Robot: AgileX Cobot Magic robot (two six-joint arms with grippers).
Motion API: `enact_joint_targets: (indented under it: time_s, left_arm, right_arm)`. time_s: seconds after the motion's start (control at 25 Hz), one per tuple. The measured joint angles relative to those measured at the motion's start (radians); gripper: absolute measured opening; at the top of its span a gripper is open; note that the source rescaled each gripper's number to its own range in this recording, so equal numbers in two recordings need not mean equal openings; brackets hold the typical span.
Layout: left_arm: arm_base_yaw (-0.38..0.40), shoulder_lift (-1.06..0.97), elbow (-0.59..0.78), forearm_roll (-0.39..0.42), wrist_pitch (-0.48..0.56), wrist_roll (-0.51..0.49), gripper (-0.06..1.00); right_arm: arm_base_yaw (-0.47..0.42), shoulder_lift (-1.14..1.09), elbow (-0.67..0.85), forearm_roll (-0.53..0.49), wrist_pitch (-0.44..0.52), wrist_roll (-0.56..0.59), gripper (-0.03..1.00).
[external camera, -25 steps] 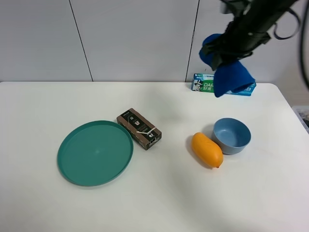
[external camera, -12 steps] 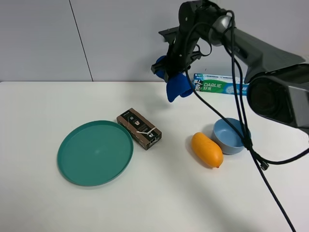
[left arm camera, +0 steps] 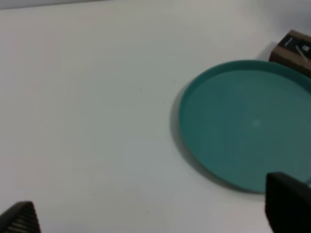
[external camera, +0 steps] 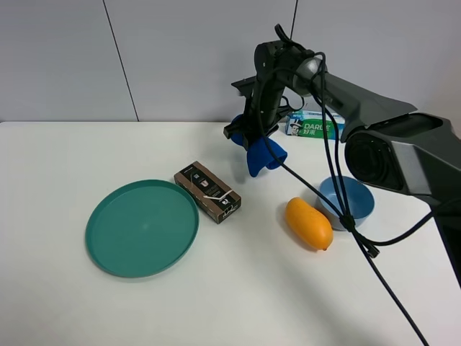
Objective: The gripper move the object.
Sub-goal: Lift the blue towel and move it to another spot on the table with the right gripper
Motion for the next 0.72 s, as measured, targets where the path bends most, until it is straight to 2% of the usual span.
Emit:
enact_joint_targets:
  time_s: [0.68, 0.72]
  left_arm:
    - [0.000, 0.000, 0.000, 0.000, 0.000, 0.000, 1.00]
    - [0.000, 0.000, 0.000, 0.000, 0.000, 0.000, 1.00]
  right_arm:
    - [0.001, 0.073, 0.001, 0.008, -0.001, 0.024, 0.00]
    - [0.001, 0.073, 0.001, 0.008, -0.001, 0.025, 0.07]
